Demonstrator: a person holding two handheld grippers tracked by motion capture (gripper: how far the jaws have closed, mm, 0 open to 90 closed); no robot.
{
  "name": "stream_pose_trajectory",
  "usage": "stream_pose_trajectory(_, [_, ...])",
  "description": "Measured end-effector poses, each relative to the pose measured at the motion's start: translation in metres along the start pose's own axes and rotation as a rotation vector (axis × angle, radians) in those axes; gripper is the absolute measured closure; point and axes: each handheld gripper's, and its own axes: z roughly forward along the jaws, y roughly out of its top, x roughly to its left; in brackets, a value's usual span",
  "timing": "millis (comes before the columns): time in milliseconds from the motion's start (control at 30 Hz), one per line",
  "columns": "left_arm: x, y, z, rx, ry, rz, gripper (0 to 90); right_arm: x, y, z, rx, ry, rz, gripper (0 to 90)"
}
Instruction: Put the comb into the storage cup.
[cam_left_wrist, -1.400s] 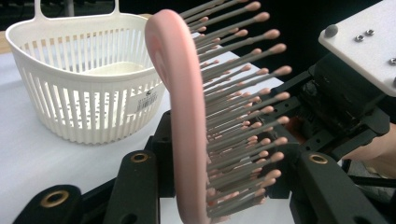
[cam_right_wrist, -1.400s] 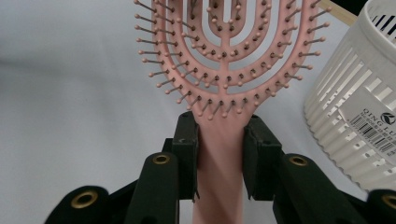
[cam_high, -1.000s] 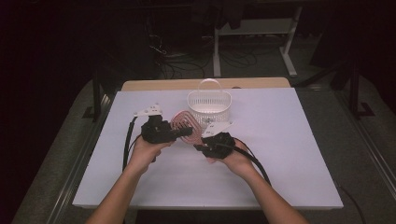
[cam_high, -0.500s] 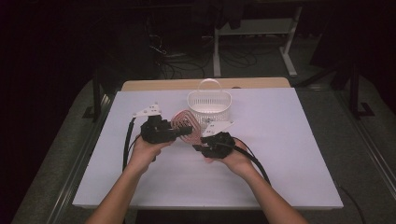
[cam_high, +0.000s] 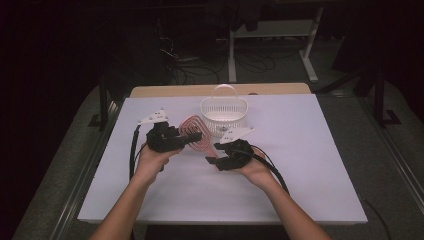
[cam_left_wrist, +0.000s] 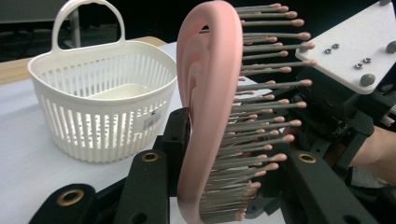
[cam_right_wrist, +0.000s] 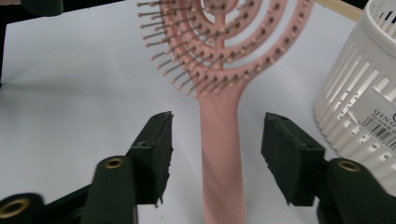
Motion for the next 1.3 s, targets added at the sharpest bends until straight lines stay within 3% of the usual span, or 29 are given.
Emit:
stream_pose_trajectory(500, [0.007, 0.003, -0.014, -0.028, 0.033, -0.005, 64.5, -0.013, -0.005, -0.011, 0.003, -0.03, 0.084, 18.4])
stream_pose_trajectory(800, [0.01, 0.005, -0.02, -0.04, 0.046, -0.007, 64.4, -0.019, -0.012, -0.019, 0.014, -0.06, 0.112, 12.7])
stream_pose_trajectory(1100, [0.012, 0.006, -0.027, -0.052, 0.06, -0.012, 64.5, -0.027, -0.028, -0.036, -0.012, -0.1, 0.156, 7.6])
stream_pose_trajectory(1300, [0.014, 0.007, -0.031, -0.058, 0.069, -0.014, 64.5, -0.031, -0.045, -0.05, 0.006, -0.12, 0.179, 2.0])
